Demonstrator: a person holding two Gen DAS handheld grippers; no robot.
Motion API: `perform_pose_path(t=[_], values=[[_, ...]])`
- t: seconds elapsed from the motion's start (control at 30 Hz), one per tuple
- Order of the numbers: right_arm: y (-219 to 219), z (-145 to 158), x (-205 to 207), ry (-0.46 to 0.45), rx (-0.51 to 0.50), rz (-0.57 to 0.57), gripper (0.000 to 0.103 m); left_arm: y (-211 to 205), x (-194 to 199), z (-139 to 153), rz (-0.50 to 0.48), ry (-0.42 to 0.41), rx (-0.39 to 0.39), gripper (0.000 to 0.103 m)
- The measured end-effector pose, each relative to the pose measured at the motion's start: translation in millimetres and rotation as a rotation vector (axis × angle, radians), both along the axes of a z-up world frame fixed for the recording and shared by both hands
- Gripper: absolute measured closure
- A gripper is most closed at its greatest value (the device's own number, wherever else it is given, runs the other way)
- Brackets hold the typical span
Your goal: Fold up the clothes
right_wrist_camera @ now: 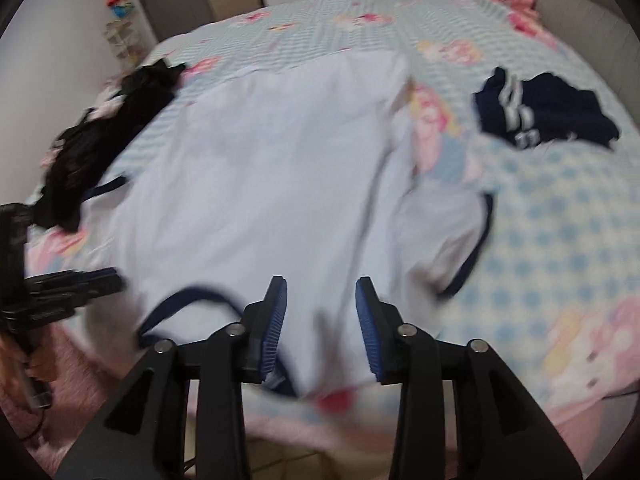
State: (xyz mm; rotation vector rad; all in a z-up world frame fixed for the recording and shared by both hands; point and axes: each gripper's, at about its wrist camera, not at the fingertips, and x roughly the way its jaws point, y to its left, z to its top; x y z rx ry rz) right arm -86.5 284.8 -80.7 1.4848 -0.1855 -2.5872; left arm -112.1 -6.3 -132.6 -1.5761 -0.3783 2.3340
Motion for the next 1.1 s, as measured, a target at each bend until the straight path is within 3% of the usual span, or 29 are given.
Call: perform_pose_path(t=[0.07,0.2,0.33,0.6,0.63,0.67,0.77,0.87,1.0,1.1], values=[[13.0,-1.4,-1.1,-0.004,-0.003,-0.045,0.067,2.6,-1.3,-5.3,-0.021,-0.030,-0.065,0.074],[39.0,-4.3,-3.3,-0.011,-0.010,-0.134,0.067,20.9,6.5,13.2,-0.079,0.057,-0.053,0.074],[55.8,-11.2,-8.2,-0.014,-0.058,-0.180,0.062,66.0,-6.1,20.8,-0.164,0.121,0.010,0.074],[61.5,-39.9,-27.5,-0.021,-0.255,-0.166,0.061,166.2,-24.4,5.2,-0.328,0.088,0.103,0.074],[61.1,-47.0,-30.5,-0.042,-0.257,-0.181,0.066,177.8,-25.5,0.8,-0.338,0.079,0.078,0.074],[62.0,-53.5,-32.2,-0.067,-0.256,-0.196,0.084,189.4,-26.6,-3.8,-0.347,0.070,0.051,0.074],[60.0,-46.5,-24.7,-0.034,-0.212,-0.189,0.096,189.3,-22.4,-11.0,-0.350,0.074,0.021,0.074],[59.0,-24.6,-16.4,0.017,-0.119,-0.175,0.100,184.5,-20.3,-13.9,-0.342,0.057,0.021,0.074],[81.6,11.5,-3.8,0.105,-0.030,-0.244,0.103,181.0,-16.2,-20.4,-0.330,0.048,0.010,0.074],[96.1,10.5,0.2,0.079,-0.079,-0.249,0.102,178.0,-10.6,-20.5,-0.327,0.054,-0.008,0.074]])
